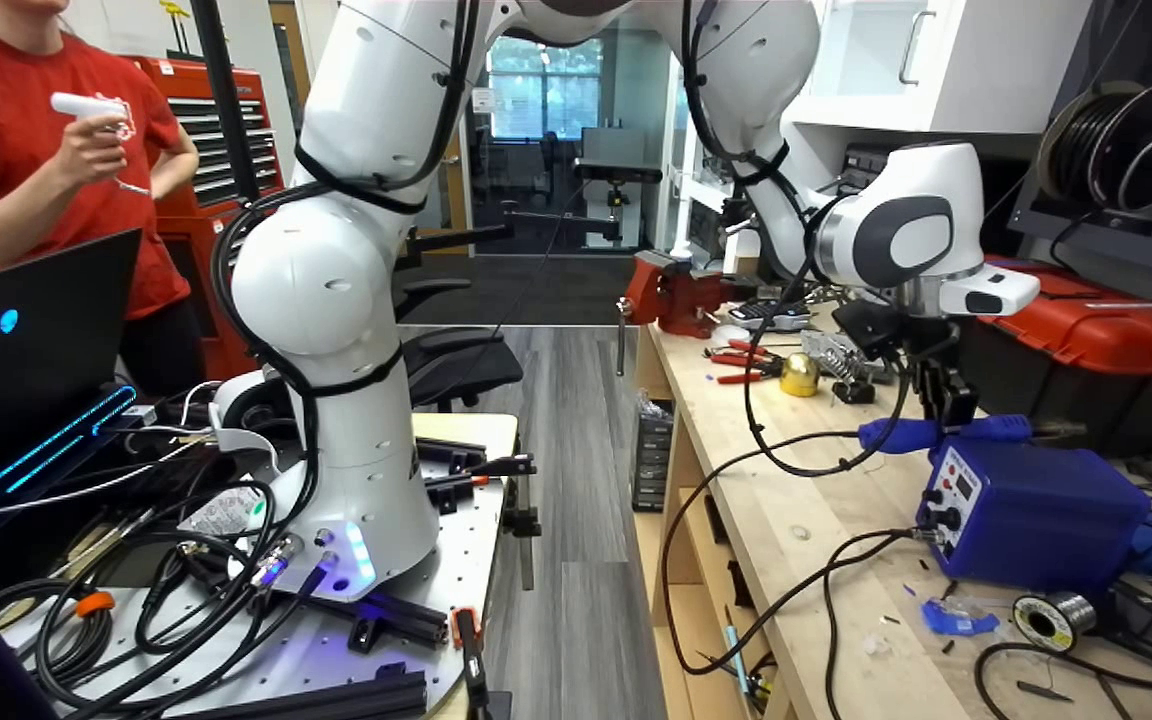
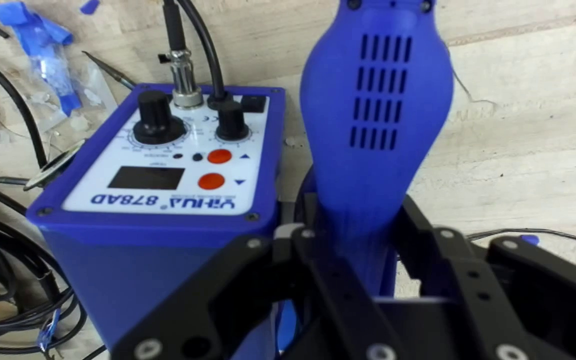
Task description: Place the blue handle on the holder
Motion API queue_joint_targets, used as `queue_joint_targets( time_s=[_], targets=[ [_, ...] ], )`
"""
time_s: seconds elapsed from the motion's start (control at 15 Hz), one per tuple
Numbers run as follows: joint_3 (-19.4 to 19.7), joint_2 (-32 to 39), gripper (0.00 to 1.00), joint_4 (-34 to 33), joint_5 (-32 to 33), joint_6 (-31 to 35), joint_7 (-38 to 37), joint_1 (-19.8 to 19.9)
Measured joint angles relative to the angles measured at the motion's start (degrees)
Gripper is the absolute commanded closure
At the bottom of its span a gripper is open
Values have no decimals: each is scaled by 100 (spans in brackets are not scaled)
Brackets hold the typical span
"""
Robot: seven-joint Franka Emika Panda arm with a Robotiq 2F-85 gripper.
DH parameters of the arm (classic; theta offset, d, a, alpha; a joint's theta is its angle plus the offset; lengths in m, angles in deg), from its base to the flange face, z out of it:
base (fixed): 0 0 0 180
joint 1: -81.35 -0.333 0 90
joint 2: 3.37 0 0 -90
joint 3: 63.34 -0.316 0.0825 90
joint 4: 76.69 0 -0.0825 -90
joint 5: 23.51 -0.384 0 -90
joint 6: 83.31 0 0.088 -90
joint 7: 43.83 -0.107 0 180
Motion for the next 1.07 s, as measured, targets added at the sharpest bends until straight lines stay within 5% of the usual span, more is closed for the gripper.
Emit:
queue_joint_targets(
  time_s=[0.4,1.07],
  targets=[
    [-14,-8,2,2,2,-13,6,-99],
    [-41,-329,0,89,7,-145,-47,-333]
  ],
)
